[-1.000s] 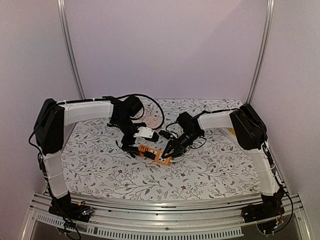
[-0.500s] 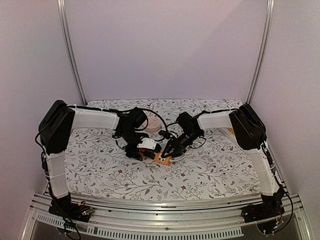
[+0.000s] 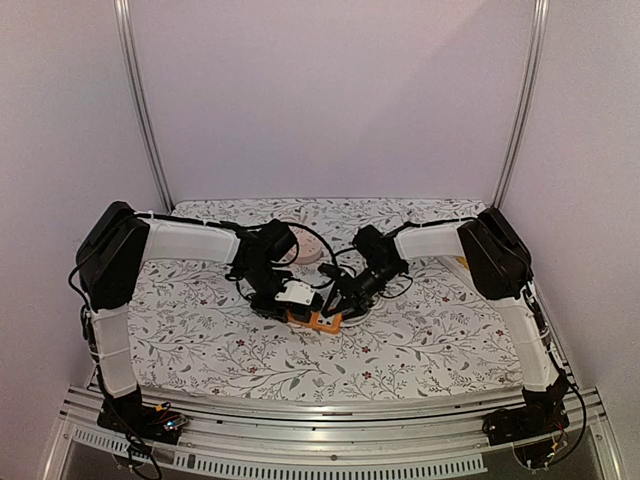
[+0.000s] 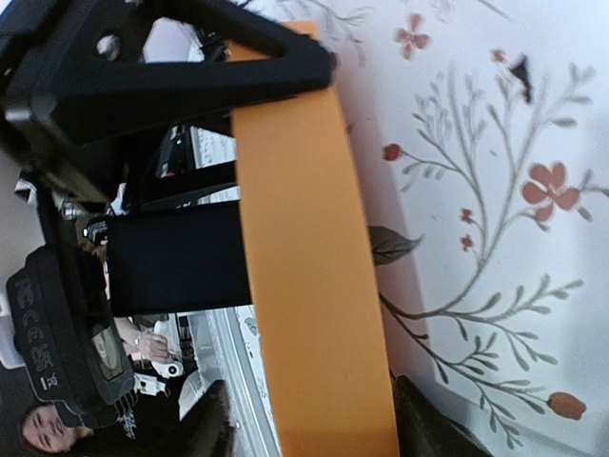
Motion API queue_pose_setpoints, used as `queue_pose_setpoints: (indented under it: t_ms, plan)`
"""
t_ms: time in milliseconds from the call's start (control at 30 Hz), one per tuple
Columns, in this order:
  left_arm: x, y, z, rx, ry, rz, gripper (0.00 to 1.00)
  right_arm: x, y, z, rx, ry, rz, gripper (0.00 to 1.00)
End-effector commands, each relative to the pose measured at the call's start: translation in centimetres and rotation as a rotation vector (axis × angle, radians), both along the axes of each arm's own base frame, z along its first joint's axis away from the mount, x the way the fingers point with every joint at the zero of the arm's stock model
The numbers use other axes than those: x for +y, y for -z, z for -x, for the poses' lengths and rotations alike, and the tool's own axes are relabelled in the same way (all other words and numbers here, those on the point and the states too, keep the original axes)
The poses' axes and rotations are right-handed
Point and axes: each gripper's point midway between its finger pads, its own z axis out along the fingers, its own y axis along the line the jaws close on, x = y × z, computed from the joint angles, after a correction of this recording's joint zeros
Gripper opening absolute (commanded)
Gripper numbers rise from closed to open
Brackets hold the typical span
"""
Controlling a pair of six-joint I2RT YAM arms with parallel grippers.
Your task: Insert the plug
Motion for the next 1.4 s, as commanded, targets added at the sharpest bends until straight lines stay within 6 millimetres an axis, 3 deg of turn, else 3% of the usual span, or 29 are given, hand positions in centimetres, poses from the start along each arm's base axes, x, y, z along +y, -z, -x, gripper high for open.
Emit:
queue_pose_setpoints:
  t_ms: [0, 233, 500, 567, 633, 733, 900, 933, 1133, 1367]
  plan:
    - [1.8, 0.5, 3.3, 0.15, -0.046, -0.071, 0.0, -2.5, 3.3, 0.1, -0.006, 0.033, 0.167, 0.67]
    - [5.4, 1.5, 6.2, 0.231, -0.119, -0.191, 0.0, -3.9, -1.6, -2.2, -0.188, 0.075, 0.166, 0.75]
    - [6.9, 2.3, 10.7, 0.437, -0.245, -0.225, 0.01, -5.3, -7.8, -3.8, -0.426, 0.137, 0.18, 0.78]
    - [7.1, 2.8, 11.2, 0.459, -0.271, -0.234, 0.1, -5.7, -8.8, -4.1, -0.476, 0.154, 0.189, 0.78]
    - [7.2, 3.1, 11.2, 0.455, -0.298, -0.234, 0.26, -6.1, -9.3, -4.1, -0.507, 0.168, 0.191, 0.77]
    - [6.8, 2.8, 10.7, 0.436, -0.316, -0.207, 0.57, -6.4, -10.4, -4.0, -0.546, 0.191, 0.171, 0.78]
    - [5.4, 0.8, 9.3, 0.383, -0.317, -0.131, 0.95, -7.0, -11.3, -3.6, -0.572, 0.208, 0.168, 0.78]
    - [5.2, 0.4, 9.0, 0.372, -0.314, -0.119, 0.99, -7.1, -11.3, -3.5, -0.574, 0.209, 0.171, 0.78]
    - [4.6, -3.1, 8.4, 0.304, -0.258, -0.05, 0.99, -7.7, -12.8, -2.9, -0.611, 0.217, 0.156, 0.78]
    - [3.5, -10.7, 7.5, 0.381, -0.218, 0.104, 0.99, -8.4, -15.1, -3.1, -0.68, 0.247, 0.152, 0.79]
